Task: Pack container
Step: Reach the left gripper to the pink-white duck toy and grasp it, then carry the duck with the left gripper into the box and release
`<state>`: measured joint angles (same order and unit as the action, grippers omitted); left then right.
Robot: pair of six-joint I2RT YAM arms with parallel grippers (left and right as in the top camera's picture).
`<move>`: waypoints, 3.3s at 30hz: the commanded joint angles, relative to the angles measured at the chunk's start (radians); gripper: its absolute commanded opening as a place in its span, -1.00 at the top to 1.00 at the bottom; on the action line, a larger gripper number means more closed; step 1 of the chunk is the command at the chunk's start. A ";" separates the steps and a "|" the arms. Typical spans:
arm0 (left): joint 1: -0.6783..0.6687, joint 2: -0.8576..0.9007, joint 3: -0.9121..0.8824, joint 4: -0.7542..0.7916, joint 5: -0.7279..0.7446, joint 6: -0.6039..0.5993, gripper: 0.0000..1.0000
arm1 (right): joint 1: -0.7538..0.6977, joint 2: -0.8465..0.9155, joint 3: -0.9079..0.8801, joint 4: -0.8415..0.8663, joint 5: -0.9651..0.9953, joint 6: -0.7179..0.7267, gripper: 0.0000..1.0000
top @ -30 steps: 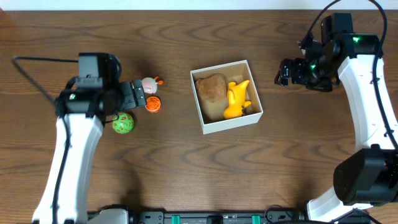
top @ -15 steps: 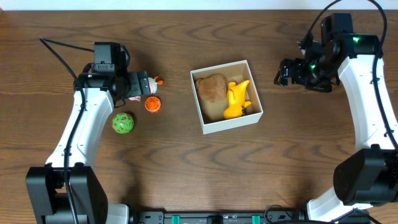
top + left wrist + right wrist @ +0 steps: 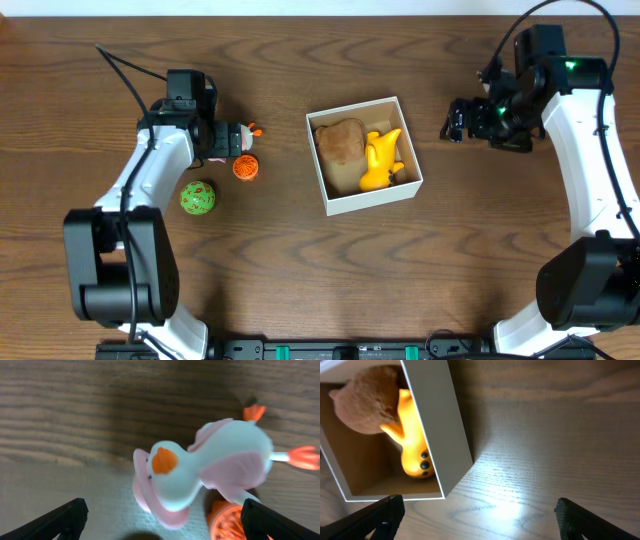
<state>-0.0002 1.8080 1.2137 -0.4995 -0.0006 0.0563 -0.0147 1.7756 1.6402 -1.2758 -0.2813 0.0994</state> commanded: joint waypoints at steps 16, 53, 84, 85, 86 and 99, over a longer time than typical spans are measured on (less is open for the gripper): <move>0.033 0.128 0.023 0.064 0.199 0.213 -0.66 | -0.005 -0.012 -0.098 0.009 -0.007 0.012 -0.98; -0.446 -0.454 0.025 -0.165 0.288 -0.082 0.70 | -0.005 -0.012 -0.098 0.027 -0.007 0.012 -0.98; -0.561 -0.079 0.032 -0.068 0.217 -0.156 -0.19 | -0.005 -0.012 -0.098 0.026 -0.007 0.012 -0.98; -0.561 -0.096 0.044 -0.068 0.217 -0.156 -0.26 | -0.005 -0.012 -0.098 0.026 -0.007 0.012 -0.98; -0.561 -0.106 0.050 -0.068 0.217 -0.156 -0.28 | -0.005 -0.012 -0.098 0.026 -0.007 0.012 -0.98; -0.562 -0.258 0.087 -0.088 0.234 -0.190 -0.27 | -0.005 -0.012 -0.098 0.024 -0.007 0.012 -0.98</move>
<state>-0.5640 1.5505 1.2846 -0.5747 0.2295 -0.1127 -0.0147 1.7756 1.5471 -1.2518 -0.2810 0.0994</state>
